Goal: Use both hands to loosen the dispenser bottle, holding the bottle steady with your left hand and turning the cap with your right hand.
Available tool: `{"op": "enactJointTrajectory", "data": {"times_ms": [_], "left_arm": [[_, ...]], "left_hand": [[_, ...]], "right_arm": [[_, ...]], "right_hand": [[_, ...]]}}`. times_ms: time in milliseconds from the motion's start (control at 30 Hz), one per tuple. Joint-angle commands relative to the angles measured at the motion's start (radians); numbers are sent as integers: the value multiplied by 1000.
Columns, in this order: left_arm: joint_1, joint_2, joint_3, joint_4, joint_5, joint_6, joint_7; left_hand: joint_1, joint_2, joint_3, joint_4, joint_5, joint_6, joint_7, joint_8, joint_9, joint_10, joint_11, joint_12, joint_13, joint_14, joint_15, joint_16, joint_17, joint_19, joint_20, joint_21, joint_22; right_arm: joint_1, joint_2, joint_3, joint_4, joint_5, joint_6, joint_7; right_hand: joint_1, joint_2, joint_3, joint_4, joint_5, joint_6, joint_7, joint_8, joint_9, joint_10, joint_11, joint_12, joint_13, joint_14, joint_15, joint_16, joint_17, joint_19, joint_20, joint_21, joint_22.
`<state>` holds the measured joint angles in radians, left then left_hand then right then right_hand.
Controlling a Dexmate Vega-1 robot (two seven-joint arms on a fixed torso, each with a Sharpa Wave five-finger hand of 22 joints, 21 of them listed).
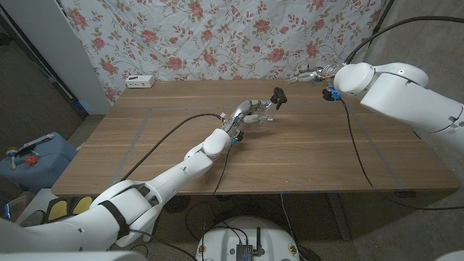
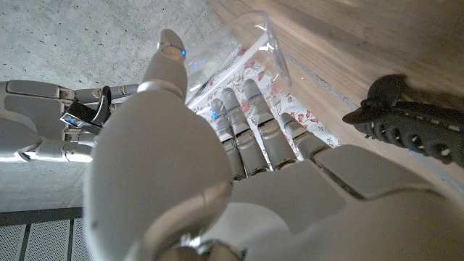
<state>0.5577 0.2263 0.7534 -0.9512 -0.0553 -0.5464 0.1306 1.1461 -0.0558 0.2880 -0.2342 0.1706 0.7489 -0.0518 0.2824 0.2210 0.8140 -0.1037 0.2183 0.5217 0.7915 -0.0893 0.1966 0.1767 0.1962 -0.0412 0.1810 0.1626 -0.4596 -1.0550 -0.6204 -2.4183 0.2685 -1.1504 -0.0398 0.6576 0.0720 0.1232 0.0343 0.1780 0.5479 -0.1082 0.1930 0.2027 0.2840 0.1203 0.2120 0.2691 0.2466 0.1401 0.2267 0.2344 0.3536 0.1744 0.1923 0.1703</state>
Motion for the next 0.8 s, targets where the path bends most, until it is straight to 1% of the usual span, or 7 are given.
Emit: {"op": "enactJointTrajectory", "data": {"times_ms": [33,100,200,267,433,667,800], "left_arm": [[-7,-8,4,14,0,-7,-7],[-9,-9,4,16,1,-9,-7],[-9,-9,4,15,2,-9,-6],[-9,-8,5,11,3,-6,-6],[-9,-6,4,8,3,-3,-6],[-9,-6,5,7,2,-1,-8],[-8,-6,4,5,2,2,-7]], "left_hand": [[-125,142,87,81,10,123,-20,7,4,57,-41,4,5,10,-61,0,4,10,-52,1,2],[-125,142,87,81,10,122,-20,7,4,57,-42,4,5,9,-61,-1,4,10,-52,1,2],[-124,142,87,81,10,123,-18,7,4,57,-41,4,5,8,-61,0,4,11,-52,1,2],[-124,141,86,80,10,124,-18,7,4,58,-42,4,5,9,-61,0,4,10,-52,1,2],[-125,141,86,81,10,123,-18,7,5,57,-42,3,4,9,-59,0,4,10,-52,1,2],[-124,141,86,80,10,126,-20,8,5,58,-42,3,4,10,-60,1,4,10,-53,1,2],[-125,140,86,80,10,125,-20,7,5,58,-42,3,4,11,-60,0,4,10,-52,1,2]], "right_arm": [[-8,-35,-22,-7,-26,65,19],[-6,-35,-35,-9,-45,67,18],[-7,-34,-42,-7,-56,73,28],[-5,-27,-52,-5,-66,69,32],[-5,-14,-66,2,-84,67,39],[38,2,-111,9,-100,27,85],[46,9,-124,10,-107,15,91]], "right_hand": [[-42,-7,-14,2,7,-11,55,3,2,1,20,7,1,3,14,-5,-4,2,8,0,2],[-56,-16,-22,3,4,-32,89,-3,2,-2,28,6,1,1,22,-7,-5,6,7,1,1],[-65,-25,-27,1,4,-26,108,1,2,0,42,7,1,1,23,-8,-7,11,4,2,1],[-68,-29,-28,-3,3,-19,126,5,2,-1,48,7,1,-12,39,-14,-10,-9,6,-6,0],[-73,-44,-31,-12,9,-15,169,8,3,-1,70,7,1,-11,47,-16,-14,-16,11,-8,-2],[-79,-58,-34,-19,17,-14,189,10,4,-12,87,3,1,-22,62,-21,-17,-30,23,-12,-2],[-80,-62,-34,-23,20,-11,198,13,5,-16,94,2,1,-23,64,-22,-18,-32,27,-11,-3]]}}
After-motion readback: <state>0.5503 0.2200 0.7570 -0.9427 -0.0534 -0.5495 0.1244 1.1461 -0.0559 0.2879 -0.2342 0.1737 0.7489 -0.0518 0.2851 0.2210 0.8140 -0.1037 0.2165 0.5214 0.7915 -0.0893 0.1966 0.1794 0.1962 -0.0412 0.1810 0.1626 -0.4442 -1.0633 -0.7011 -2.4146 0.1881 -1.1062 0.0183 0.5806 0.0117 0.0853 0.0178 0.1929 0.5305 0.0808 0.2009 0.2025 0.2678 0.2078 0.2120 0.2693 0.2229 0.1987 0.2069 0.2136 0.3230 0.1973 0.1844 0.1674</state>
